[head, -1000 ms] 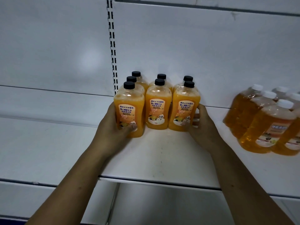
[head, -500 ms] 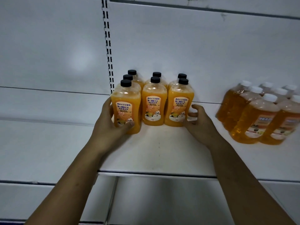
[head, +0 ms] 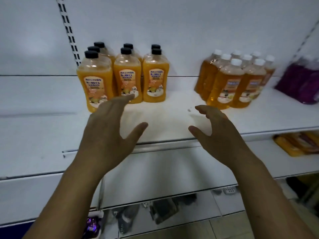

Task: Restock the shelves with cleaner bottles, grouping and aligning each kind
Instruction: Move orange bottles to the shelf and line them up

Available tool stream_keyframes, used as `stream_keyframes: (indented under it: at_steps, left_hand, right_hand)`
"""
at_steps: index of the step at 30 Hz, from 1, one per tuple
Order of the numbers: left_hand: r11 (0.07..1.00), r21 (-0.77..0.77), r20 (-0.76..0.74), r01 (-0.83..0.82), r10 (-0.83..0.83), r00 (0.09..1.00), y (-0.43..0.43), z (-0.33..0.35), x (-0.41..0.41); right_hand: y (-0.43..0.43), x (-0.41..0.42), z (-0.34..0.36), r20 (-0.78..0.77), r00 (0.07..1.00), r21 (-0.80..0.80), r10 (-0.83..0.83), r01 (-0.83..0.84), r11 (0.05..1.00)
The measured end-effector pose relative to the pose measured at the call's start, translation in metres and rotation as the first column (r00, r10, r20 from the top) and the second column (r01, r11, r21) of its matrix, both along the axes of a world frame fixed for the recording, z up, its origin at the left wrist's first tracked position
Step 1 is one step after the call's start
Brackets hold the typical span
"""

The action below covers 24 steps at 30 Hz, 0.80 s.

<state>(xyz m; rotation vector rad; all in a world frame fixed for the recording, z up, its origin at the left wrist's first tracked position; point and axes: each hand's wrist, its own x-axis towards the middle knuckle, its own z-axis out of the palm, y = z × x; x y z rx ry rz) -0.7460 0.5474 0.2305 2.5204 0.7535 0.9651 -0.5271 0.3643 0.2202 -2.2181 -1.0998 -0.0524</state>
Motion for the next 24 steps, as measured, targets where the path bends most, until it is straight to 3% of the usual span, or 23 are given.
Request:
stream_keyframes:
  at_steps: [5,10,17,24]
  left_hand:
    - [0.976,0.156,-0.215,0.150,-0.114,0.970,-0.058,-0.010,0.046]
    - [0.934,0.240,-0.310,0.265,-0.185,0.933,-0.145,-0.017,0.103]
    - [0.855,0.260,-0.363,0.448,-0.343,0.866,-0.292,-0.027,0.195]
    - [0.773,0.209,-0.429,0.599,-0.478,0.766,-0.391,-0.042,0.290]
  right_hand:
    - [-0.076,0.005,-0.004,0.063,0.998,-0.007,0.009,-0.009,1.000]
    - [-0.182,0.026,-0.011,0.133,0.990,-0.039,-0.047,0.052,0.998]
    - [-0.348,0.068,-0.025,0.169,0.964,-0.126,-0.204,0.227,0.966]
    - [-0.471,0.127,-0.037,0.102,0.911,-0.136,-0.401,0.412,0.901]
